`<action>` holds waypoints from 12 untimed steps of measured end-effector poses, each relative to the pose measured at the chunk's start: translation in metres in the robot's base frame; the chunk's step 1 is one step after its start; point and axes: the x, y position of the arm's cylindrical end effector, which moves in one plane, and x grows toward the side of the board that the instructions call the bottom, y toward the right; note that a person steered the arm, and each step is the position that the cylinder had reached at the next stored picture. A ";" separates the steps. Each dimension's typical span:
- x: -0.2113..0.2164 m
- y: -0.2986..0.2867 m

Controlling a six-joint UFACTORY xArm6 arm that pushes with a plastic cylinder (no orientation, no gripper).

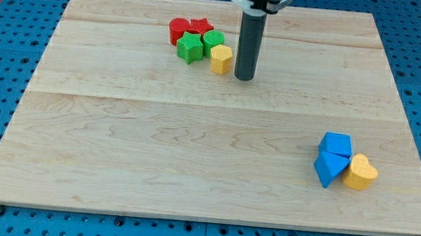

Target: Push the hexagon into the red blocks

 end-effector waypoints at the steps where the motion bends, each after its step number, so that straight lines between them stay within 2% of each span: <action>1: -0.014 -0.037; 2: -0.024 -0.080; 3: -0.014 -0.090; 4: -0.012 -0.137; 6: -0.039 -0.153; 7: -0.001 -0.159; 8: -0.001 -0.198; 9: -0.021 -0.243; 10: -0.041 -0.186; 12: -0.042 -0.087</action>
